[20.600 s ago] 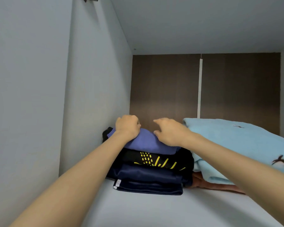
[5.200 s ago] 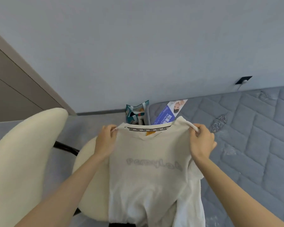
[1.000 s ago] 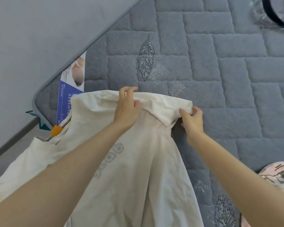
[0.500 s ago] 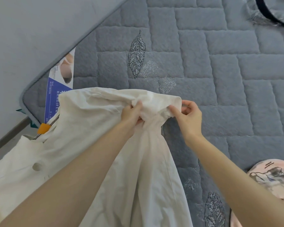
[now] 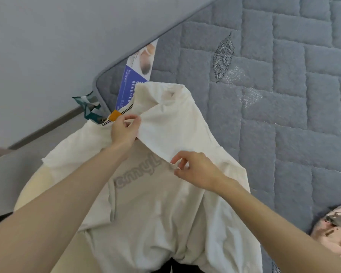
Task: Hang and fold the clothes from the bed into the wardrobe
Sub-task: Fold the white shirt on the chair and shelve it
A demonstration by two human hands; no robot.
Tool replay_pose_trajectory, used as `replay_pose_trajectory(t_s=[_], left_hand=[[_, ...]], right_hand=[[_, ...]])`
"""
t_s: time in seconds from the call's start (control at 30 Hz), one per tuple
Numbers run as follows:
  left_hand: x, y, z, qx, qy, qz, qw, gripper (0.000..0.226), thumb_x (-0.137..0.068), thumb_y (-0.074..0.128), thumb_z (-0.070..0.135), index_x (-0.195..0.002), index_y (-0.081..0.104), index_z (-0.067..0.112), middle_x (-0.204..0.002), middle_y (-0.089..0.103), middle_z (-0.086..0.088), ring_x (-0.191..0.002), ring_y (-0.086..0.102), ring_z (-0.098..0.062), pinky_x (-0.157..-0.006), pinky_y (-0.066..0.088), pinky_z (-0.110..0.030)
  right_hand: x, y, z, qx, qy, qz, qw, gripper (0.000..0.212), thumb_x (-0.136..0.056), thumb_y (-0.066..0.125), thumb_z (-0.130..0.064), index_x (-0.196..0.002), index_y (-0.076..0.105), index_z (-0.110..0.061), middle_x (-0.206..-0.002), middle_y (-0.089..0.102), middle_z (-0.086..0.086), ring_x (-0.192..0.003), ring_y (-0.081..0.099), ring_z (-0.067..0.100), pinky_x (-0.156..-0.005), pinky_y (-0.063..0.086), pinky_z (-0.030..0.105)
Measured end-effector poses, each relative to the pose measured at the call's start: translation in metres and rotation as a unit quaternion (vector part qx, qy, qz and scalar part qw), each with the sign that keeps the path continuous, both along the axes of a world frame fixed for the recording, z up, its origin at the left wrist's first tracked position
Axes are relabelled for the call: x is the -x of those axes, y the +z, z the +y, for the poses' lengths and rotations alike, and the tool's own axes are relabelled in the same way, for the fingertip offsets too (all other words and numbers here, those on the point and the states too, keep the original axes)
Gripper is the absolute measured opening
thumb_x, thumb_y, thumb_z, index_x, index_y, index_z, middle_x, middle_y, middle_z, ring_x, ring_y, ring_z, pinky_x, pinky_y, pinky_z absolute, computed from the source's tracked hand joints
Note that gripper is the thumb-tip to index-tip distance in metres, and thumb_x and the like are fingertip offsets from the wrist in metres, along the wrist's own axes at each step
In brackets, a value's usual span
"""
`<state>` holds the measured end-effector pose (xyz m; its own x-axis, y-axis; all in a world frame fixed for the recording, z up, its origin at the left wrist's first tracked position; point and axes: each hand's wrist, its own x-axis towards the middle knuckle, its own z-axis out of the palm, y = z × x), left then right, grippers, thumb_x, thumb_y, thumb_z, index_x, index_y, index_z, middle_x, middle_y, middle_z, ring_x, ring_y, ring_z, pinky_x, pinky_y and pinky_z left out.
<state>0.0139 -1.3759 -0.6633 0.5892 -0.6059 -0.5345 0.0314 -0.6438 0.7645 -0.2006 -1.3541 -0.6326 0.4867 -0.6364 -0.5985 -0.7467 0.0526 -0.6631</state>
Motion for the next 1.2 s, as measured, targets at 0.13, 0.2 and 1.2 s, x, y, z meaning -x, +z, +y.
replay_pose_trajectory(t_s=[0.13,0.2,1.2], left_hand=[[-0.026,-0.007,0.035,0.006,-0.012,-0.027,1.0,0.02,-0.092,0.059,0.011,-0.108,0.055,0.022,-0.101,0.061,0.004,-0.085,0.063,-0.013,-0.075,0.057,-0.03],[-0.039,-0.006,0.056,0.023,-0.057,-0.086,0.994,0.022,-0.093,0.056,0.008,-0.108,0.056,0.025,-0.1,0.059,0.007,-0.083,0.061,-0.009,-0.069,0.055,-0.023],[-0.125,-0.008,0.07,0.031,-0.192,-0.179,0.965,0.014,-0.091,0.062,0.032,-0.1,0.071,0.026,-0.103,0.069,0.009,-0.09,0.063,-0.01,-0.076,0.049,-0.027]], right_hand=[[-0.028,-0.007,0.013,0.016,0.041,0.038,0.998,0.019,-0.089,0.061,-0.027,-0.107,0.067,-0.026,-0.1,0.065,-0.009,-0.082,0.058,0.009,-0.084,0.048,0.028],[-0.037,-0.008,0.009,0.067,0.025,0.036,0.997,0.023,-0.091,0.059,-0.024,-0.113,0.066,-0.025,-0.11,0.062,-0.006,-0.092,0.058,0.013,-0.087,0.047,0.029],[-0.175,-0.03,0.0,-0.13,0.072,0.108,0.983,0.017,-0.085,0.062,-0.019,-0.099,0.062,-0.008,-0.086,0.073,0.01,-0.047,0.061,0.016,-0.046,0.049,0.026]])
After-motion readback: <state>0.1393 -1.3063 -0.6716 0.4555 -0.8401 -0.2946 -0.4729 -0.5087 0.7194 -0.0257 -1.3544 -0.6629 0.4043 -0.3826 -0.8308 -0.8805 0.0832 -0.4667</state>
